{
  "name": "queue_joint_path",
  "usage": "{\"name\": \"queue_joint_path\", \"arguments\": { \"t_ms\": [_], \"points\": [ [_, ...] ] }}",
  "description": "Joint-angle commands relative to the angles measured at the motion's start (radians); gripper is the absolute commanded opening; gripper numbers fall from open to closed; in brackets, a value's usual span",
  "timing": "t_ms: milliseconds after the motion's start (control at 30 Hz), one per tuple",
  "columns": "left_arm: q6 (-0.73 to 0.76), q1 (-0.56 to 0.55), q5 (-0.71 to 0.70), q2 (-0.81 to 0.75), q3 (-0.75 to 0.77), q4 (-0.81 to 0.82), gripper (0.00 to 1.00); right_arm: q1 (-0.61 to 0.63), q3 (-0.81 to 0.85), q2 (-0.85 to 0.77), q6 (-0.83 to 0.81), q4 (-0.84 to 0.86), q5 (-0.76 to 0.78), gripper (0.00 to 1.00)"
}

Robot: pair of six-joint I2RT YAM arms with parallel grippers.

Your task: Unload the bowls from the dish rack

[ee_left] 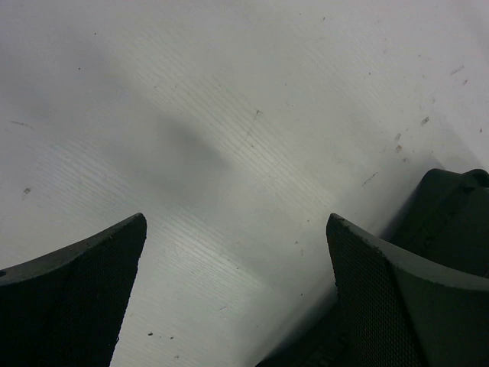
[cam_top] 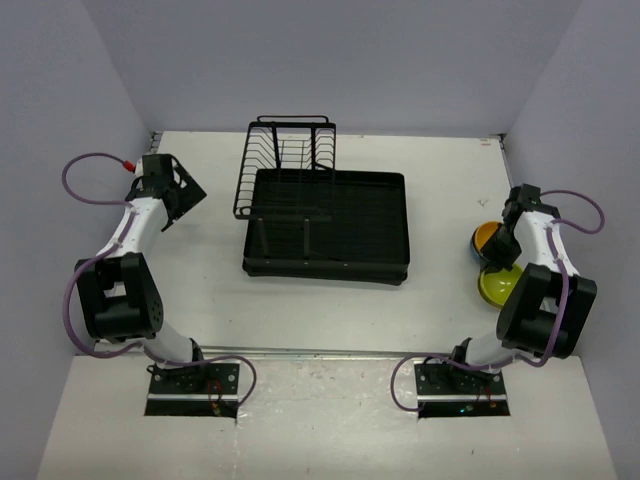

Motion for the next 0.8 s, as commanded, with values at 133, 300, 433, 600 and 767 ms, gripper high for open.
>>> {"name": "queue_joint_path", "arguments": {
  "t_ms": [133,300,433,600,767],
  "points": [
    [0.017,-0.002,-0.027,0.025,0.056,-0.009,1.0,-0.004,-0.021,0.029,-0.024,0.054,0.02,0.01],
    [0.014,-0.002,-0.025,0.032,0.06,-0.007,1.0,-0.004,-0.014,0.054,-0.021,0.056,0.023,0.12],
    [0.014,-0.002,-0.028,0.032,0.059,-0.007,1.0,-0.004,-0.012,0.054,-0.021,0.059,0.02,0.24],
    [0.016,-0.002,-0.022,0.032,0.054,-0.006,1.0,-0.004,0.002,0.017,-0.017,0.051,0.023,0.42],
    [0.003,-0.004,-0.01,0.032,0.037,0.0,1.0,0.003,0.074,-0.096,0.008,-0.002,0.002,0.48]
  ]
}}
